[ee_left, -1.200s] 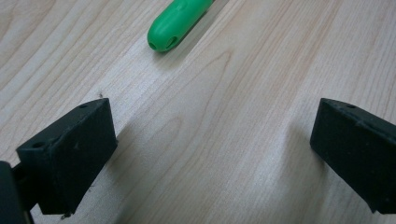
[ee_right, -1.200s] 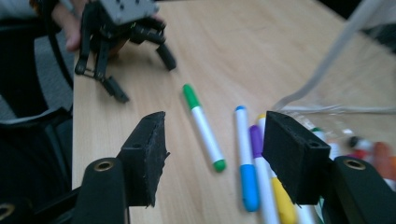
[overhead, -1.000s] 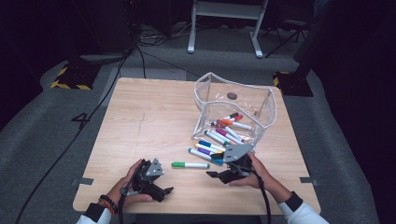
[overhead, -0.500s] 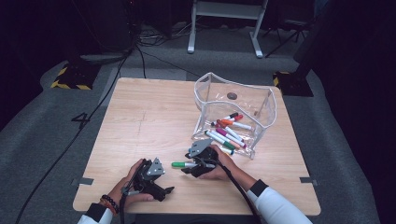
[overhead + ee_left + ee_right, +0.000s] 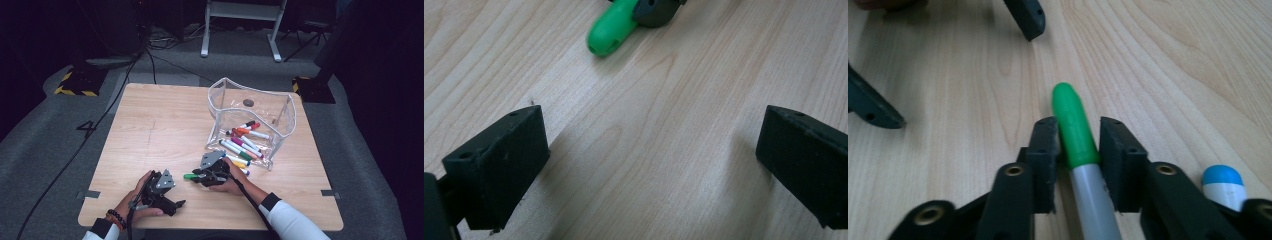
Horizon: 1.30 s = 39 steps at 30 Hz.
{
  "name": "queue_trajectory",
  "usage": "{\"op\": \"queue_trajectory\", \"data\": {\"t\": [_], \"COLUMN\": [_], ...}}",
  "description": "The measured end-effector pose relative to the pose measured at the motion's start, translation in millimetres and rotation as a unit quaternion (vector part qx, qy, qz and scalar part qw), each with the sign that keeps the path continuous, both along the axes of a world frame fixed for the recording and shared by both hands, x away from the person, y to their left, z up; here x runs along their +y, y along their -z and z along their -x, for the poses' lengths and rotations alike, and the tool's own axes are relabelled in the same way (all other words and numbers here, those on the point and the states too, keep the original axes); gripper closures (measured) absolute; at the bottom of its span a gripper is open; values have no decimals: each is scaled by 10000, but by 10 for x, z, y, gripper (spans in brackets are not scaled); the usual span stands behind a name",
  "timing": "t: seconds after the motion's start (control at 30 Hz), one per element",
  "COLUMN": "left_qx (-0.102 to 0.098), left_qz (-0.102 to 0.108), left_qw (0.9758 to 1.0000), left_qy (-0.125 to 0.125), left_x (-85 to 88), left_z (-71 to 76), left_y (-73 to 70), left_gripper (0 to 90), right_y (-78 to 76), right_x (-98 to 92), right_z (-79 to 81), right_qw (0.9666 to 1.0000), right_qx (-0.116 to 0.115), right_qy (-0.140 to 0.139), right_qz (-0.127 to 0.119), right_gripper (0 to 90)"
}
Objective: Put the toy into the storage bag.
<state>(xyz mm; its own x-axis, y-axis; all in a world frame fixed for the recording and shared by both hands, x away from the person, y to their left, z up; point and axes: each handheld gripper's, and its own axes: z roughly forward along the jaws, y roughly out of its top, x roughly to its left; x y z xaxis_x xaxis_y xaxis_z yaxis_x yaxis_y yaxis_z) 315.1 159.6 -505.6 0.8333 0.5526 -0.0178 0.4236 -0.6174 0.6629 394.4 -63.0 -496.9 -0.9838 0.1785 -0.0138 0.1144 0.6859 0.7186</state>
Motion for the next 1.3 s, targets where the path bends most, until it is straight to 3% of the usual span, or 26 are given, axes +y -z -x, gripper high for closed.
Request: {"op": "queue_trajectory", "data": {"t": [0.13,0.3,0.37,0.4,0.5,0.63,0.67,0.73,0.9,1.17,1.3], "left_qx": [1,2,2,3,1,2,2,1,3,-1,-5], "left_qz": [0,3,1,0,2,3,3,2,0,-9,-11], "left_qw": [10000,10000,10000,10000,10000,10000,10000,10000,10000,10000,10000], "left_qy": [0,0,2,0,2,6,5,6,3,6,11], "left_x": [0,0,-1,-1,-1,-1,-1,-1,-3,-8,-10], "left_z": [0,-1,-2,-1,-2,-3,-2,-2,-4,-9,-11], "left_y": [0,0,0,0,0,0,0,0,0,-1,-1], "left_gripper": [7,7,6,6,6,6,6,6,6,6,6], "right_y": [-22,-35,-43,-43,-44,-39,-37,-30,-27,-12,2], "right_x": [-91,-349,-454,-522,-675,-907,-960,-1054,-1218,-1139,-1060], "right_z": [42,134,179,216,280,298,296,304,358,364,350], "right_qw": [9999,9997,9996,9995,9996,9987,9985,9981,9973,9974,9979], "right_qx": [13,50,32,-86,-13,102,133,213,188,70,68], "right_qy": [61,142,182,184,191,469,514,570,712,709,650], "right_qz": [113,171,210,224,221,163,137,83,68,50,-29], "right_gripper": [742,743,744,744,744,740,734,618,624,593,644]}}
